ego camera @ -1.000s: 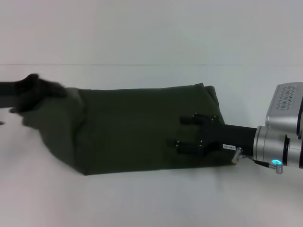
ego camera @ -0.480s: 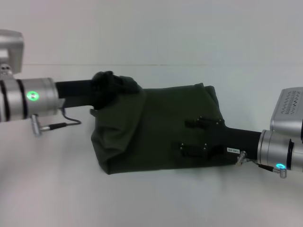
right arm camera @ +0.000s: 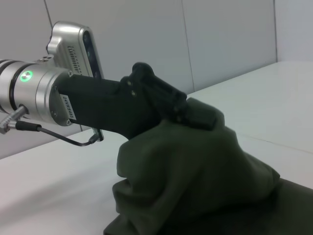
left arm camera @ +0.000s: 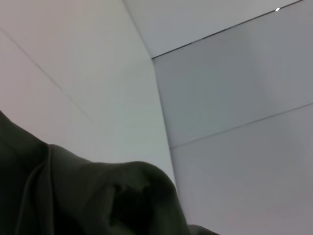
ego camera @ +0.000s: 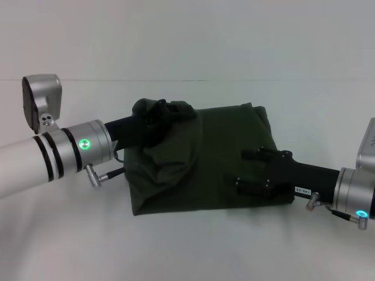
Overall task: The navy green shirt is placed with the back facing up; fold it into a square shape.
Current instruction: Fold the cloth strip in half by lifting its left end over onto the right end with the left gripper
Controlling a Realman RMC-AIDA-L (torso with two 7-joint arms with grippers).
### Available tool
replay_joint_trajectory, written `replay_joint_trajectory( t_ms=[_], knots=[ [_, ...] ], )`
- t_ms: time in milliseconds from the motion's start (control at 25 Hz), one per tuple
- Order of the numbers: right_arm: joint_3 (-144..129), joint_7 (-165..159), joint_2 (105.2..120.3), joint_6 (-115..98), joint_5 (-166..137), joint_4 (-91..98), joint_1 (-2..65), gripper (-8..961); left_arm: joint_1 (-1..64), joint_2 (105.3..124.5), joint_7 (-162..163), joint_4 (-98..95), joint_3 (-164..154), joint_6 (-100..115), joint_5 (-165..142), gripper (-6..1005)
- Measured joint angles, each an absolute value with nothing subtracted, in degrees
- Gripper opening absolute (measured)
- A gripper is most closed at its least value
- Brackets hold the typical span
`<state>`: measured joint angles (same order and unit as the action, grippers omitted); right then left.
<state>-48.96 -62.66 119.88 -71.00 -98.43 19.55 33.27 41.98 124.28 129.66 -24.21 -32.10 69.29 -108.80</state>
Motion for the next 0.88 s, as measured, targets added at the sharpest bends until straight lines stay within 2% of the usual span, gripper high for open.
replay_joint_trajectory(
  t_ms=[880],
  knots=[
    [-44.79, -64.39, 119.78, -70.14, -98.34, 19.87, 30.40, 852, 47.20, 124.71, 108.51, -9.13, -31.93, 59.10, -98.41, 92]
  ],
)
